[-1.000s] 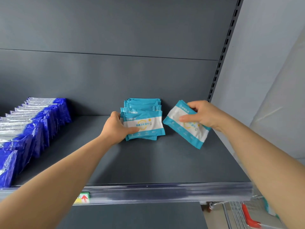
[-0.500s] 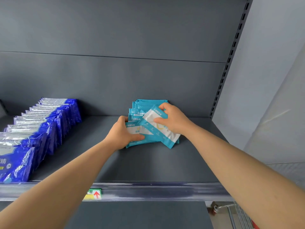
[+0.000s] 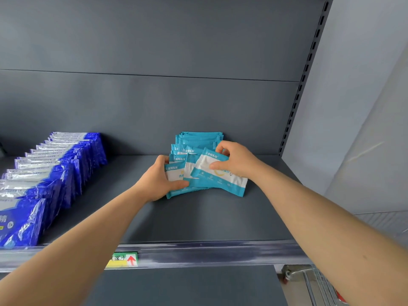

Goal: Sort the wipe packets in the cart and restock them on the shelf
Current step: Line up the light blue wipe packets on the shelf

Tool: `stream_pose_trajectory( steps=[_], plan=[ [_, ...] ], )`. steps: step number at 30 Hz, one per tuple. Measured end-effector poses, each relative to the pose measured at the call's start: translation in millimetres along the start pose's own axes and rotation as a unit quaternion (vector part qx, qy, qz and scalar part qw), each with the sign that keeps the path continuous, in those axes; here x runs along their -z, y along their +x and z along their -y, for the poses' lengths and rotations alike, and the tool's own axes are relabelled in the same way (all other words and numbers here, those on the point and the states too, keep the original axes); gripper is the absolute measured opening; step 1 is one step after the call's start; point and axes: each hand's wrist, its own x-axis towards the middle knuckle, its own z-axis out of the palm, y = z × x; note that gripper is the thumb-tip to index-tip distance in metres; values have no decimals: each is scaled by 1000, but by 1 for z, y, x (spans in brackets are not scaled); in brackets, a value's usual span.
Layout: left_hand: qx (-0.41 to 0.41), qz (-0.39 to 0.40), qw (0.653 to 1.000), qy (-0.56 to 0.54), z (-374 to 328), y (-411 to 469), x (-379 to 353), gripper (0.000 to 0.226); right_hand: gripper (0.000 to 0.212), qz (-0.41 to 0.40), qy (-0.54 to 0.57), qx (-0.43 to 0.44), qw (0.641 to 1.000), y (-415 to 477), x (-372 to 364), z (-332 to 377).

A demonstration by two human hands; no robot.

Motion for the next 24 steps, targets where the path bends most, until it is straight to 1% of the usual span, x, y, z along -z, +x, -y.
stream_pose_trajectory(
  steps=[3,4,5,6,7,8,9,10,12,14,15,17,19,22,24],
  plan=[
    [-2,29,1000,11,1,-1,5,88,34,-13,7,-24,1000,-1,5,-4],
    [-5,21,1000,16,0,-2,5,95,34,-20,8,-32,999,-3,9,-6],
    [-10,-7,1000,28,0,-2,5,101,32,-23,9,-43,999,-4,13,-8],
    [-14,-51,997,51,1,-2,5,104,31,-23,14,-57,998,-6,17,-11],
    [-19,-99,991,82,2,-3,4,101,29,-21,24,-74,997,-8,20,-13],
    [-28,-138,983,114,2,-4,3,91,29,-20,43,-88,995,-10,23,-14],
    [-39,-157,978,134,2,-5,1,74,29,-24,69,-97,993,-13,24,-15],
    [-46,-154,978,132,0,-6,0,54,28,-32,97,-99,990,-15,24,-15],
    [-33,-102,993,55,-4,-6,-5,22,23,-49,139,-90,985,-20,22,-12],
    [-2,-41,997,-69,-10,-6,-9,7,18,-50,156,-82,983,-23,16,-7],
    [6,-17,992,-123,-12,-6,-10,4,17,-49,158,-80,983,-24,13,-5],
    [17,20,982,-188,-16,-5,-12,8,16,-43,158,-76,984,-25,6,0],
    [33,31,976,-215,-17,-6,-12,10,11,-29,163,-64,984,-27,1,4],
    [70,17,959,-272,-20,-6,-12,17,7,-7,154,-42,987,-29,1,10],
    [75,-10,950,-303,-22,-6,-7,17,7,-22,127,-26,991,-31,6,11]
  ],
)
